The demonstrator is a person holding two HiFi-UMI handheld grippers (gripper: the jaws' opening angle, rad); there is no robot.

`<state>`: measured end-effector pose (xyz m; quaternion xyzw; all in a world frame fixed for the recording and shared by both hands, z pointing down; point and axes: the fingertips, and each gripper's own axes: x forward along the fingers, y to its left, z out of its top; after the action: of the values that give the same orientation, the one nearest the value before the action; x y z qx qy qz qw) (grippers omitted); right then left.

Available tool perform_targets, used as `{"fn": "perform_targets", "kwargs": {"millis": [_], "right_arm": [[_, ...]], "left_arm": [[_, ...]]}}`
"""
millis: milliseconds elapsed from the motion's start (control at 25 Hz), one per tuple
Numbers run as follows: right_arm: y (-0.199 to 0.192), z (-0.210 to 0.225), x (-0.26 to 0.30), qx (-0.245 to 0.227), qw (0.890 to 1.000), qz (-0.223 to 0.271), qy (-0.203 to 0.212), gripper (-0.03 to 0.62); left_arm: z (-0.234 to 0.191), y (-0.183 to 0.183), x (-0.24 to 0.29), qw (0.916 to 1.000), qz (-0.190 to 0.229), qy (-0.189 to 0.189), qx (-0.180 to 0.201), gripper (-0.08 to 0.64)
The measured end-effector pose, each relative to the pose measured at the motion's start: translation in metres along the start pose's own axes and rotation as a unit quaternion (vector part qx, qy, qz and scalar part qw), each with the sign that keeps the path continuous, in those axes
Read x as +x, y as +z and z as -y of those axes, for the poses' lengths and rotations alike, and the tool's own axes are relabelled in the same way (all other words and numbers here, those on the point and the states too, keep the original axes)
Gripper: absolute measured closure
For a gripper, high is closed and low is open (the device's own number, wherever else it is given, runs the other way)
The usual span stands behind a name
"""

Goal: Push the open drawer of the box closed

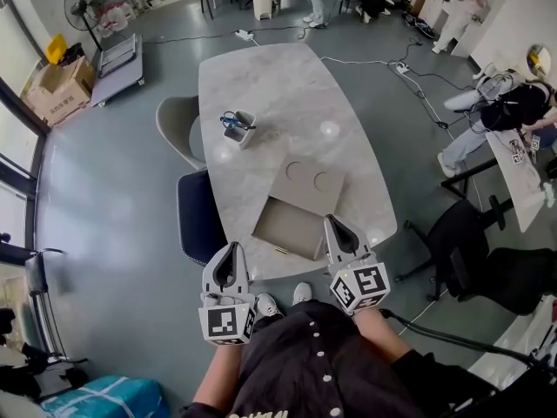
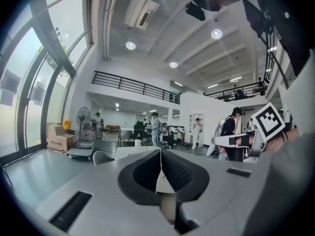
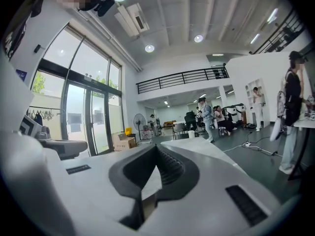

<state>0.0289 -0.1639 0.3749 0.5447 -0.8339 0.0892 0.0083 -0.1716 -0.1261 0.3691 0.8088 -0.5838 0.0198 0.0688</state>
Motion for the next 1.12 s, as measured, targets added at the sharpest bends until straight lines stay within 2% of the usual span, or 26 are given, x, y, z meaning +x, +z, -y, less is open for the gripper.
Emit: {"fn": "perform_targets", "kwargs": {"millis": [400,560,720,920,1120], "right_arm": [[-0.022,0.011,0.008,0.036,0.999,-0.023,0.004,0.595],[-0.045,0.018,0.008,0.071,0.996,-0.045,-0.004,0.595],[-0.082,0.023,0.015,0.109,0.991,-0.072,-0.005,0.595],[-0.146,0.021,0.025,0.17,0.978,-0.122,-0.006,0.595],[-0.217,0.005,0.02,0.248,0.953,-0.172,-0.013,0.595]], "left_arm": [[0.006,-0.018,0.006,0.9997,-0.025,0.003,-0.004,0.543],[0.011,-0.032,0.006,0.9991,-0.04,-0.01,-0.005,0.543],[0.011,-0.062,0.007,0.9968,-0.078,-0.008,-0.014,0.543],[0.012,-0.099,0.01,0.9928,-0.115,-0.015,-0.027,0.543],[0.016,-0.137,0.014,0.988,-0.148,-0.024,-0.039,0.543]]}}
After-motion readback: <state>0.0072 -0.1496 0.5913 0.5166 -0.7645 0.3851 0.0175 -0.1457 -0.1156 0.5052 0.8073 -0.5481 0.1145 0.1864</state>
